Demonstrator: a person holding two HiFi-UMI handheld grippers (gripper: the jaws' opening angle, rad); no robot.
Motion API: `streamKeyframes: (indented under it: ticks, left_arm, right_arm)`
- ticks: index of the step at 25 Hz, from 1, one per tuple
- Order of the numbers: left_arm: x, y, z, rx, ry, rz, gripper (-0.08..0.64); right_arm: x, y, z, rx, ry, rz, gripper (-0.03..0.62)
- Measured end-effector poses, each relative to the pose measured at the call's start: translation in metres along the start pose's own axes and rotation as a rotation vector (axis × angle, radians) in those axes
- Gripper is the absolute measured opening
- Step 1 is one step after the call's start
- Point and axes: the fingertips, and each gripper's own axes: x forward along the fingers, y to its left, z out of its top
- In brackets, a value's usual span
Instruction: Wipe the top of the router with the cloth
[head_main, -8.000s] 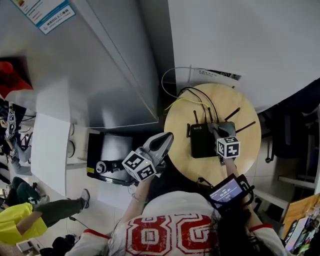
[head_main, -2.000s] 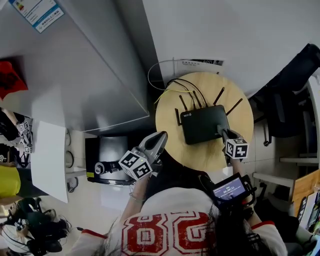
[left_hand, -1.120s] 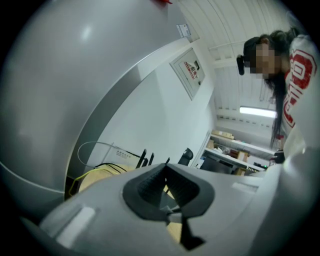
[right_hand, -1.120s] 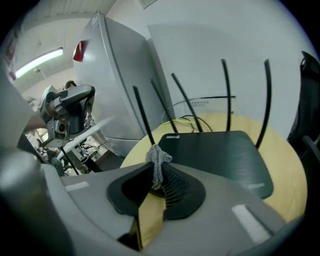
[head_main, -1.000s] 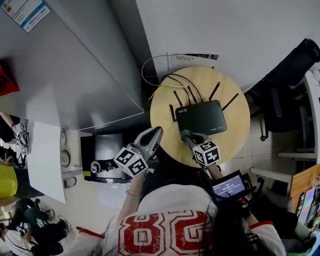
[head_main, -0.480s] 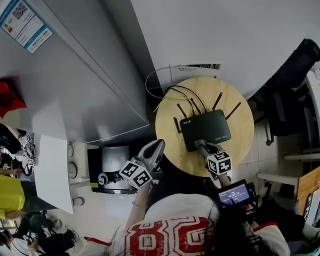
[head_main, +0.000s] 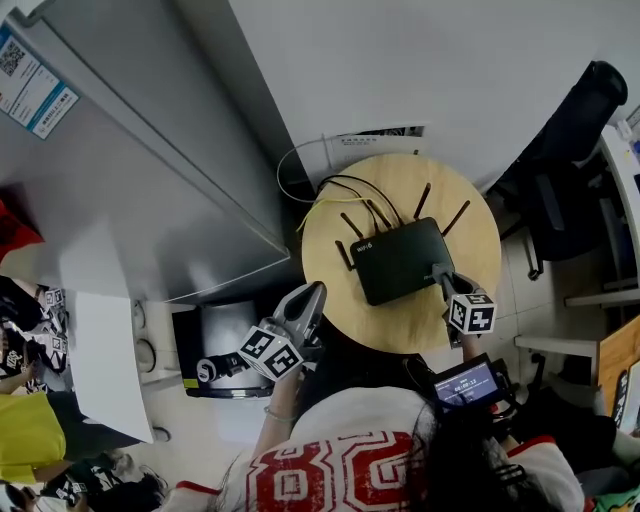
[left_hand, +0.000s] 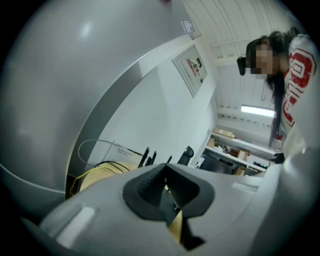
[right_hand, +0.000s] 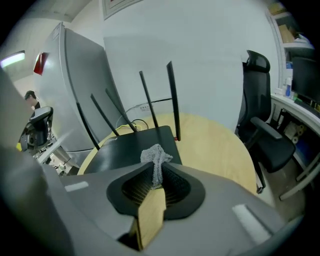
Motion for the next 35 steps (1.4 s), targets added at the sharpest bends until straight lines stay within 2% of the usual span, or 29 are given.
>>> streamKeyframes:
  ticks: [6, 10, 16, 21, 26, 35]
  left_arm:
    - [0.001, 0.004, -0.003, -0.005, -0.004, -0.001, -0.005]
    - [0.002, 0.004, 0.001, -0.01, -0.002, 0.01, -0.005]
    - [0.004, 0.006, -0.007, -0.009, 0.0, -0.007, -0.005]
    - [0.006, 0.0, -0.011, -0.012, 0.009, -0.022, -0.005]
    - [0.002, 0.0, -0.004, -0.008, 0.018, 0.01, -0.005]
    - [0.0, 0.006, -0.006, -0.027, 0.004, 0.01, -0.005]
  right_arm:
    - [-0.003, -0.014, 0.005, 0.016, -0.007, -0.025, 0.043]
    - [-0.001, -0.024, 0.022, 0.004, -0.036, -0.029, 0.043]
    - [0.021, -0.055, 0.056, -0.195, -0.005, -0.047, 0.043]
    - [0.04, -0.06, 0.063, -0.253, 0.034, -0.022, 0.043]
    - [0.05, -0.058, 0.055, -0.236, 0.054, -0.005, 0.043]
    - [0.041, -0.056, 0.037, -0.221, 0.068, 0.015, 0.043]
